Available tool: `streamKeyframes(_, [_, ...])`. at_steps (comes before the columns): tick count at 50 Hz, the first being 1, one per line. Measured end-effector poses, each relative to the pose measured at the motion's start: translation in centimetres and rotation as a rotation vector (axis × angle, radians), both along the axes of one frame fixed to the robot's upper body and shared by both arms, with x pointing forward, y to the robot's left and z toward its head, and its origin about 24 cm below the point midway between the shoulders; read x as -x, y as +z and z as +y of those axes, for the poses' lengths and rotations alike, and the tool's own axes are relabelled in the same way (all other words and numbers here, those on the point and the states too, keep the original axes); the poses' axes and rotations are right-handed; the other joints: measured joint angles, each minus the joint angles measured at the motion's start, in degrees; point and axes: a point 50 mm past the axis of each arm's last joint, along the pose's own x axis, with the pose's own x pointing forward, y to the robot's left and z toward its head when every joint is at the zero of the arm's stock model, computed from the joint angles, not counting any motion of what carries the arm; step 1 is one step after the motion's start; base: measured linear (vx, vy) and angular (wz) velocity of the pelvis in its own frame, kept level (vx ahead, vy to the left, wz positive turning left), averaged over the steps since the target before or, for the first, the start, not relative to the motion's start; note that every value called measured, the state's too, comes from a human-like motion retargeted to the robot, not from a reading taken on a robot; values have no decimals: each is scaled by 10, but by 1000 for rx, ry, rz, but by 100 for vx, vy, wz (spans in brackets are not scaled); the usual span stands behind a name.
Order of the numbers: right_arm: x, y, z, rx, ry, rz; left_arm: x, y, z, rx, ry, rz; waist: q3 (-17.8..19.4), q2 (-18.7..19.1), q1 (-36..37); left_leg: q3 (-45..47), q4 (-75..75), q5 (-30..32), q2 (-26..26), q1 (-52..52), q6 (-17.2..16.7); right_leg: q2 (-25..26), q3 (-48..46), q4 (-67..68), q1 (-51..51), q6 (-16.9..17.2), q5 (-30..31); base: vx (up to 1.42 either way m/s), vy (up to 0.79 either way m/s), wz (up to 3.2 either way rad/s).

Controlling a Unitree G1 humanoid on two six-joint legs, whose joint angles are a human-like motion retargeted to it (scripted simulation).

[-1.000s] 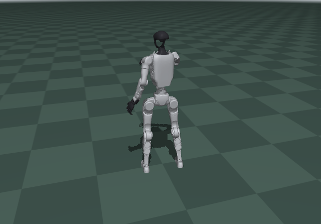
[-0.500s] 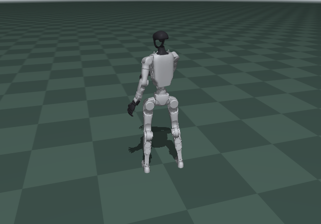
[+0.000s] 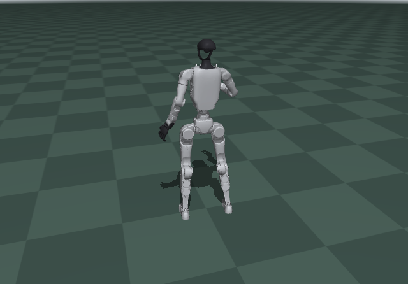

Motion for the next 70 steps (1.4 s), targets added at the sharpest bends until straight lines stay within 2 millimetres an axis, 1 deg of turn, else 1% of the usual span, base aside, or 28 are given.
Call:
streamKeyframes(5, [-9,18,-15,92,-98,-61,-11,3,4,-10,22,-34,-5,4,-8,5,0,-1,2,2,0,2,5,-1,0,-1,0,0,0,0])
streamKeyframes(8, [-21,30,-22,148,-145,-70,-18,5,7,-11,31,-56,-8,6,-9,8,1,-1,3,4,-1,4,7,0,0,-2,0,0,0,0])
streamKeyframes(11, [-39,44,-27,165,-172,-61,-25,7,9,-10,-4,-71,-11,7,-7,10,2,-3,5,5,-3,6,9,1,0,-3,0,0,0,0])
streamKeyframes(14, [-61,60,-30,109,-173,-32,-31,9,9,-11,-92,-70,-14,7,-3,12,3,-5,8,5,-7,8,10,1,0,-3,1,0,0,0])
streamKeyframes(18, [-94,81,-38,-48,-187,39,-38,9,8,-26,-249,-41,-20,3,9,13,5,-8,10,2,-11,9,12,17,-11,-2,-2,0,0,0])
streamKeyframes(20, [-109,90,-47,-103,-239,93,-41,8,6,-28,-324,-22,-21,2,15,9,5,-7,11,2,-14,11,7,2,-1,-2,3,0,0,0])
streamKeyframes(22, [-120,99,-59,-104,-338,152,-46,8,5,-38,-373,-12,-18,-1,25,6,5,-8,11,3,-15,11,3,0,3,-2,4,0,0,0])
streamKeyframes(25, [-122,105,-80,-59,-509,232,-52,8,5,-61,-417,-3,-18,-8,44,0,4,-6,11,2,-16,11,-3,-2,5,-1,6,-1,-1,13])
streamKeyframes(27, [-118,113,-91,-40,-589,237,-56,9,6,-78,-430,-5,-15,-13,57,-5,3,-5,11,1,-16,10,-8,-3,8,0,6,-1,-1,23])
streamKeyframes(29, [-115,121,-98,-39,-629,204,-59,10,7,-97,-433,-6,-13,-18,70,-9,3,-4,10,0,-15,8,-13,6,4,0,2,0,-1,11])
streamKeyframes(30, [-114,125,-100,-42,-637,181,-60,10,9,-109,-430,-5,-12,-21,78,-10,3,-5,10,-2,-13,7,-15,19,-3,-1,-3,0,-2,22])
streamKeyframes(33, [-112,135,-100,-48,-612,112,-57,9,9,-113,-421,7,-7,-24,86,-21,2,-1,8,-1,-14,7,-24,0,14,0,2,1,0,28])
streamKeyframes(38, [-111,140,-97,-57,-558,79,-43,6,14,-109,-372,51,-4,-29,96,-29,2,-1,7,0,-15,6,-33,1,19,0,0,0,0,8])
streamKeyframes(47, [-114,144,-82,-27,-498,40,-11,0,21,-81,-239,111,-5,-30,94,-29,3,-3,7,3,-16,6,-34,1,22,-2,-2,0,0,0])
streamKeyframes(50, [-115,146,-73,-28,-467,9,-2,-1,21,-79,-205,127,-7,-31,94,-24,4,-5,8,1,-15,5,-29,20,8,-4,-8,0,0,0])
streamKeyframes(54, [-114,150,-56,-45,-404,-59,5,-3,18,-65,-179,135,-4,-25,84,-23,3,-5,8,5,-16,7,-27,2,20,-4,-2,0,0,0])
streamKeyframes(58, [-110,157,-33,-51,-306,-147,9,-4,15,-62,-157,134,-2,-20,76,-19,3,-5,8,7,-16,7,-22,3,19,-4,-2,0,0,0])
streamKeyframes(62, [-100,162,-2,-8,-165,-243,8,-4,12,-62,-164,125,0,-14,69,-15,3,-5,8,9,-15,7,-18,5,17,-5,-3,0,0,0])
streamKeyframes(67, [-79,163,41,133,53,-334,1,-2,9,-62,-199,99,2,-9,61,-10,4,-6,8,11,-12,7,-12,8,16,-6,-4,0,0,0])
streamKeyframes(70, [-63,162,62,242,172,-372,-4,-1,8,-62,-211,79,4,-6,57,-7,5,-6,8,12,-10,7,-9,9,14,-6,-4,0,0,0])
